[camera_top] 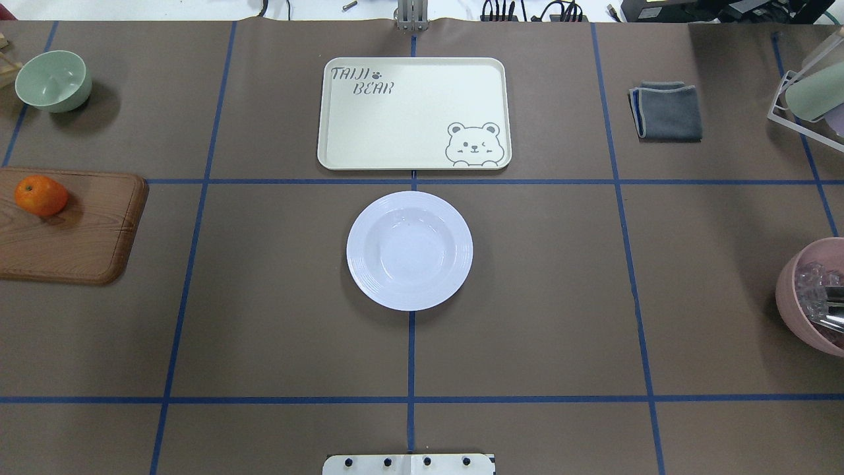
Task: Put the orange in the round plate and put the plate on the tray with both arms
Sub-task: 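Lower the left gripper toward the orange on the wooden board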
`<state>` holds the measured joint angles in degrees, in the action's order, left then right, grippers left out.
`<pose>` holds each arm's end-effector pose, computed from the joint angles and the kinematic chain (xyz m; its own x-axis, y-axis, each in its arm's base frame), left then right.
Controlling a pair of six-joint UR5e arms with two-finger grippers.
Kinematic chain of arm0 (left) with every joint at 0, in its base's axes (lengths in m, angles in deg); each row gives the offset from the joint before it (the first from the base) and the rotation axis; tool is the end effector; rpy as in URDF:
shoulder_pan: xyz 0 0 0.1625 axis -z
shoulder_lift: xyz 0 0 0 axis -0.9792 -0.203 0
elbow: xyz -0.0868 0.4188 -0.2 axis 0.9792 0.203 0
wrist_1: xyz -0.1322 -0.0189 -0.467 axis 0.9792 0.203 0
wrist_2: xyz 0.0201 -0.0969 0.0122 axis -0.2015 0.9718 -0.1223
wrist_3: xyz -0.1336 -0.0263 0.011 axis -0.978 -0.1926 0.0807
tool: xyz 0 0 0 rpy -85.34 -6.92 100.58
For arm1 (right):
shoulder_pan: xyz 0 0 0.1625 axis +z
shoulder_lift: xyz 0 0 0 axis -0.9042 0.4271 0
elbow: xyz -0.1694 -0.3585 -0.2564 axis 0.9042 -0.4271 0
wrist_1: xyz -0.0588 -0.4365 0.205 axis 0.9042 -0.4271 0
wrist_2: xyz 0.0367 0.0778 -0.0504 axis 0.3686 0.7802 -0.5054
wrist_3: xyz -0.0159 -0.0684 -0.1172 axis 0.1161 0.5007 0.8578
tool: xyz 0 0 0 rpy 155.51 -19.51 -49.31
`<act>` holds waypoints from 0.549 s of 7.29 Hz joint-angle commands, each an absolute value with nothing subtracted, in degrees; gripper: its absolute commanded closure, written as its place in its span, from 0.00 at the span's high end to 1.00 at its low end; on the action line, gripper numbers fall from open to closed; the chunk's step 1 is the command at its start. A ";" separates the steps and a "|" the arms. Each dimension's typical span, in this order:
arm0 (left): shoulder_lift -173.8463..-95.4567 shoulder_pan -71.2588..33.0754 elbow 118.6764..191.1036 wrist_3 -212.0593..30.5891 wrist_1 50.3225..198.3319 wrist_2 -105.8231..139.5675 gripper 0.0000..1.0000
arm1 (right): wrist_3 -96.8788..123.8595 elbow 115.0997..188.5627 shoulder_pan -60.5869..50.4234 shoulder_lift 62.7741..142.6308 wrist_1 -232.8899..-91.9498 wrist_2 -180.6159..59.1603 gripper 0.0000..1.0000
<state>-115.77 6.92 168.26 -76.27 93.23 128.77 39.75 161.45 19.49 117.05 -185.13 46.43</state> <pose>0.0086 -0.5739 0.5932 0.7138 0.1780 -0.6773 -0.0790 0.9815 0.1746 -0.0164 -0.6075 0.5727 0.7223 -0.3405 0.6019 0.2253 0.9388 0.2607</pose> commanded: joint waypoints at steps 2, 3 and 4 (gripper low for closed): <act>-115.32 6.79 168.34 -76.53 95.06 128.84 0.98 | 39.31 161.14 19.40 117.18 -185.25 47.37 1.00; -115.32 6.70 168.33 -76.71 95.06 128.76 0.98 | 38.52 161.14 19.40 117.18 -185.43 48.25 1.00; -115.32 6.70 167.99 -76.71 95.15 128.67 0.98 | 36.25 160.71 19.40 117.27 -185.34 51.13 1.00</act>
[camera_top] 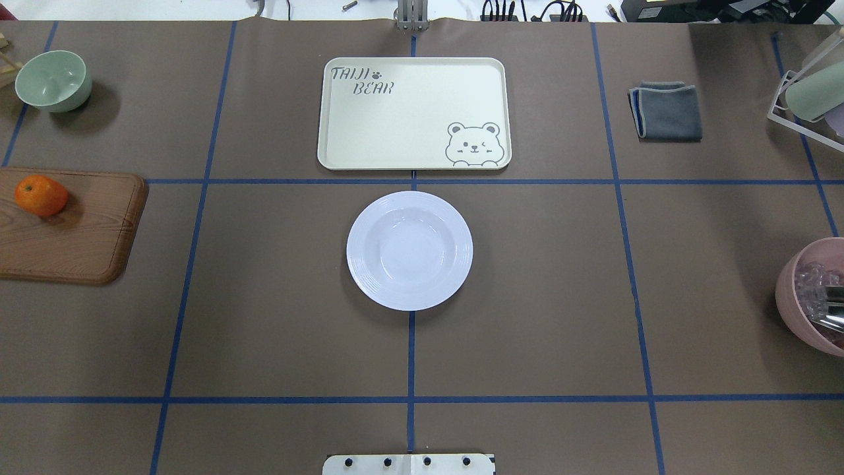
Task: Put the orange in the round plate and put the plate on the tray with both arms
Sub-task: 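Lower the left gripper toward the orange on the wooden board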
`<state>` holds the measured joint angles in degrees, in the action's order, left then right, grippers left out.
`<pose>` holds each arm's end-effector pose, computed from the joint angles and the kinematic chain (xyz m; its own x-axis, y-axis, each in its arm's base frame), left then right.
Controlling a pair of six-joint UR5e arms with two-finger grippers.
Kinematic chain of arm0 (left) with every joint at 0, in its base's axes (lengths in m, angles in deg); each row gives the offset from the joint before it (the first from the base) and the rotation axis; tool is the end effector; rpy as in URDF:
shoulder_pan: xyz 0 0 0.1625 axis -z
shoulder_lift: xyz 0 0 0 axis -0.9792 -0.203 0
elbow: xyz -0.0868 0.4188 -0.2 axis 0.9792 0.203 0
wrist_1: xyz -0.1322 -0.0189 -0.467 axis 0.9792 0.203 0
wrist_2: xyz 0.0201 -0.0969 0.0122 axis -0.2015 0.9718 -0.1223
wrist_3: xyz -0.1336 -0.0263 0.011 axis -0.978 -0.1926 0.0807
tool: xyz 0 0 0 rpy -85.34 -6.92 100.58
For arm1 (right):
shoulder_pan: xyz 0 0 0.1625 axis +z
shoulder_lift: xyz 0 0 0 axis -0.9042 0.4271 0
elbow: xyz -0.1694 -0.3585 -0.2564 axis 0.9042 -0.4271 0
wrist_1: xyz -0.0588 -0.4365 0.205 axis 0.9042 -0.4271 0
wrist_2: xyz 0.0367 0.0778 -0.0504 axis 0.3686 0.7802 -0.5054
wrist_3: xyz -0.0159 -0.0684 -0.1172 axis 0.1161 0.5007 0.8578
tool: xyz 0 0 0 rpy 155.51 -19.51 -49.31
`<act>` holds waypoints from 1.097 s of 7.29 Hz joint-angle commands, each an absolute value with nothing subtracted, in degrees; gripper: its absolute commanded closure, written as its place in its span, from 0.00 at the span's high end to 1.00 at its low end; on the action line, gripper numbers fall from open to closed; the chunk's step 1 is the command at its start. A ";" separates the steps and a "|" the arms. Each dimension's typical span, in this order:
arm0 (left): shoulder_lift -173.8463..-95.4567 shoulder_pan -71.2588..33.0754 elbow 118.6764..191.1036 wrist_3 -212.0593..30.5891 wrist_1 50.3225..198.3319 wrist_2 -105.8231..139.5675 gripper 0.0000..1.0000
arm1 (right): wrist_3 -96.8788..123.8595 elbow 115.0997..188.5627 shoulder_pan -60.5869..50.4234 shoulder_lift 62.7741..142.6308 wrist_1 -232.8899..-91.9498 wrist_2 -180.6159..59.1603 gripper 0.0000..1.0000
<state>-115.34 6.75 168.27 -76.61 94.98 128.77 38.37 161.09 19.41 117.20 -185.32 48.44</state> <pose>0.0103 -0.5730 0.5939 0.7124 0.1899 -0.6756 -0.0774 0.9781 0.1934 -0.0207 -0.6057 0.5750 0.7047 -0.3128 0.6368 0.2061 0.9491 0.2382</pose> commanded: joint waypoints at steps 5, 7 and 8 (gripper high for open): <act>-116.19 2.93 162.46 -79.58 102.58 128.67 0.98 | 32.63 161.14 19.40 117.53 -184.73 52.57 1.00; -118.57 -3.55 159.12 -87.92 108.05 128.32 0.98 | 32.45 161.06 19.05 117.45 -184.81 52.57 1.00; -118.57 -3.84 158.67 -91.61 108.68 128.32 0.98 | 32.45 161.14 18.87 117.45 -184.73 52.48 1.00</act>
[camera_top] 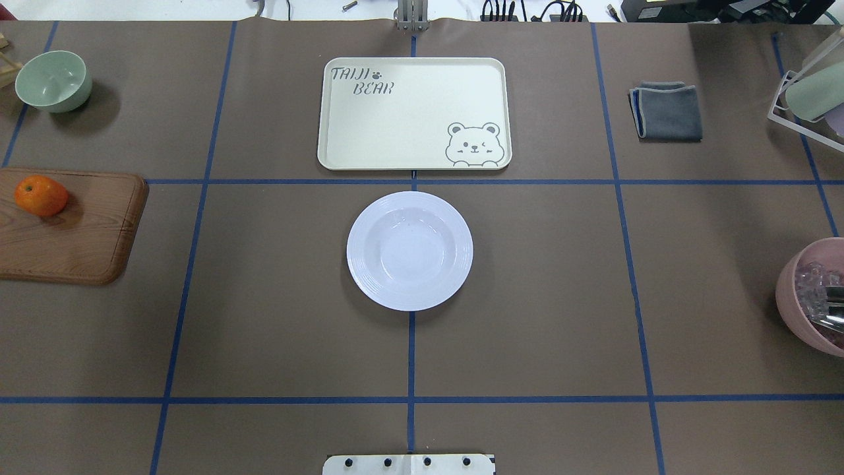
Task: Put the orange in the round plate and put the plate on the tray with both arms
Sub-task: 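Lower the left gripper toward the orange on the wooden board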
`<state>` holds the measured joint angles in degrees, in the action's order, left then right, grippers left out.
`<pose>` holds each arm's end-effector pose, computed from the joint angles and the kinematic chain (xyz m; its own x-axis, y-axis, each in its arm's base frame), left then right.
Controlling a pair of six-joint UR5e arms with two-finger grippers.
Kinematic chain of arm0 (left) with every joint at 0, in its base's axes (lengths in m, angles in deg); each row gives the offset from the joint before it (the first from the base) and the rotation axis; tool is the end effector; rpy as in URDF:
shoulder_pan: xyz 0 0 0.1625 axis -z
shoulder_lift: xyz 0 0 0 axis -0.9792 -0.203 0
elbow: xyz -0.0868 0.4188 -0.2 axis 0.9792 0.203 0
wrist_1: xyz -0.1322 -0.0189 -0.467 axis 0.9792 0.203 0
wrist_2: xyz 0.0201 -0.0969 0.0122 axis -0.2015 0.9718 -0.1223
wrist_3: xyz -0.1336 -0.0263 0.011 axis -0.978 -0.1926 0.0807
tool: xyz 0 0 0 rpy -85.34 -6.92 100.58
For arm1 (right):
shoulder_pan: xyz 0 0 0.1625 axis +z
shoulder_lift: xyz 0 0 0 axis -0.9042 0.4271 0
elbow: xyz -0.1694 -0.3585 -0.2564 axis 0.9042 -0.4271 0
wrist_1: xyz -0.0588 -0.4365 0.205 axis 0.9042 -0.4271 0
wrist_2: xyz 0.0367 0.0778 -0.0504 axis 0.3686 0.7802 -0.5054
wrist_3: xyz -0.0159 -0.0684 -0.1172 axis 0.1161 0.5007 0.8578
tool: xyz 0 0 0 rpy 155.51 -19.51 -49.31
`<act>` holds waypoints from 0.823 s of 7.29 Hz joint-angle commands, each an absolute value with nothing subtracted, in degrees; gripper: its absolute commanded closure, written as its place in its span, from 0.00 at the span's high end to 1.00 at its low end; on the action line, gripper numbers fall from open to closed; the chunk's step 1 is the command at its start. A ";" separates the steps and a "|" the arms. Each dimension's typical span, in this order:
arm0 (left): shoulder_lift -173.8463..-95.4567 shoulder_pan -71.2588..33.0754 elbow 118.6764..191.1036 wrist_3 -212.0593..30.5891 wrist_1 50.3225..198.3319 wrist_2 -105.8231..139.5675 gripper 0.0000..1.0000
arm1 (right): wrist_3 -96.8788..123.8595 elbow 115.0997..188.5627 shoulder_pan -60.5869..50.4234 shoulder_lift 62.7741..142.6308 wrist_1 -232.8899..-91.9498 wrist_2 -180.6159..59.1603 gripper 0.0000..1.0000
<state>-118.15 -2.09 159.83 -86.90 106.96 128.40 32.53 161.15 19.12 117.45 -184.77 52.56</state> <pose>0.1072 -0.6042 0.6252 0.6904 0.1969 -0.6961 -0.0984 0.9789 0.1793 -0.0306 -0.6028 0.5692 0.6698 -0.2246 0.7077 0.1359 0.9741 0.1806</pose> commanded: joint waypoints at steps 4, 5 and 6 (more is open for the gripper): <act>-122.44 -7.44 150.52 -94.46 114.01 123.23 0.98 | 32.45 160.79 16.76 117.36 -182.88 52.30 1.00; -123.14 -8.14 149.10 -94.98 115.09 123.22 0.98 | 32.45 160.79 16.67 117.53 -181.84 52.39 1.00; -123.84 -9.89 148.22 -94.99 115.19 123.22 0.98 | 31.76 160.62 16.24 117.45 -181.74 52.48 1.00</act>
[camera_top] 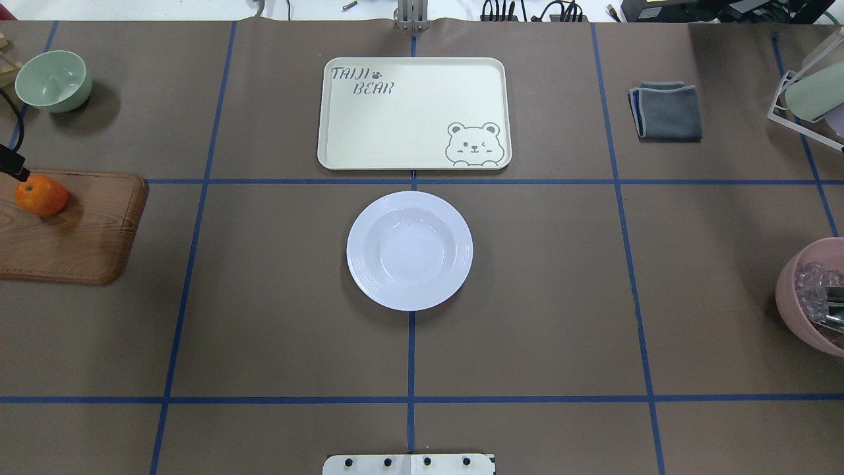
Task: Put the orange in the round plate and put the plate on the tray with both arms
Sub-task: 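Close the left gripper on the orange and lift it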
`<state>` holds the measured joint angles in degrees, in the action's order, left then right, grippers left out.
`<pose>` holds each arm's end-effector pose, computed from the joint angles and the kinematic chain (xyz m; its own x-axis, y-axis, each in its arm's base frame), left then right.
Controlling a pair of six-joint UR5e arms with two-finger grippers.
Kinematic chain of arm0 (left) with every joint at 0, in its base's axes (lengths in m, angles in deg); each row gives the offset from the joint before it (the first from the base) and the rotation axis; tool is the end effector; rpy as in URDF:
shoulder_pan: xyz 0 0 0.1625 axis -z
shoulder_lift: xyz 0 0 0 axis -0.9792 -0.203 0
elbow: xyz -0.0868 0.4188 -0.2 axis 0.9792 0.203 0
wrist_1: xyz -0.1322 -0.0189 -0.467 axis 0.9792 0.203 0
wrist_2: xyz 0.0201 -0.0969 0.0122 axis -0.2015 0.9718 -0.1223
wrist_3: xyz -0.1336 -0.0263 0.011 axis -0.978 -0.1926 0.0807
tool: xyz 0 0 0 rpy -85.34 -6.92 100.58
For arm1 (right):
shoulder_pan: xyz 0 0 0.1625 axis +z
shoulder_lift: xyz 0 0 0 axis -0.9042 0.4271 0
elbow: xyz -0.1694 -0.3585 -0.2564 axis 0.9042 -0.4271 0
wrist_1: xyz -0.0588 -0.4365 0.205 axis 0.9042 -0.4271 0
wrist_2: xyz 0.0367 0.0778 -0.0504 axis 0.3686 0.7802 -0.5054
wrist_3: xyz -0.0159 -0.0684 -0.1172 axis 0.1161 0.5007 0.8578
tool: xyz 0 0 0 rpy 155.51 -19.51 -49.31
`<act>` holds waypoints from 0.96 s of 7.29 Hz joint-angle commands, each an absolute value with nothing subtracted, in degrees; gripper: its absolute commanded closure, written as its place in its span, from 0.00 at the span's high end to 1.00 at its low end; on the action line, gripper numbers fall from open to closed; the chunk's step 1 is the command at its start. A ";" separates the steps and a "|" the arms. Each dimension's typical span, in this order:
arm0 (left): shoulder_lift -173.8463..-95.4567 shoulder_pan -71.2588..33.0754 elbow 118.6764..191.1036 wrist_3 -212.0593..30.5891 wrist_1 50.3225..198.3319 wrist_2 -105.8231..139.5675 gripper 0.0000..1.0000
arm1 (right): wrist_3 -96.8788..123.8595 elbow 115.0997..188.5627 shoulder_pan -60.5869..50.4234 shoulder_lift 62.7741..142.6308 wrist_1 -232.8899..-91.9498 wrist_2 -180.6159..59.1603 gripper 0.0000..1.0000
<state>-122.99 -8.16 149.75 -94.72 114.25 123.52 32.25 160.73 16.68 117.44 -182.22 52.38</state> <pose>0.1790 -0.6388 0.6664 0.7347 0.1576 -0.6598 -0.0886 0.9866 0.1370 -0.0565 -0.6049 0.5684 0.6589 -0.2742 0.7005 0.1730 0.9615 0.2136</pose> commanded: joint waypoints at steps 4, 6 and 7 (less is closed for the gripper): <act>-126.22 -10.35 144.17 -95.17 114.83 123.57 0.98 | 31.84 160.61 15.88 117.53 -181.74 52.57 1.00; -126.39 -10.61 143.21 -96.21 115.01 123.66 0.98 | 31.75 160.61 15.88 117.53 -181.74 52.57 1.00; -126.83 -10.96 142.33 -96.48 115.10 123.66 0.98 | 31.75 160.61 15.88 117.53 -181.74 52.57 1.00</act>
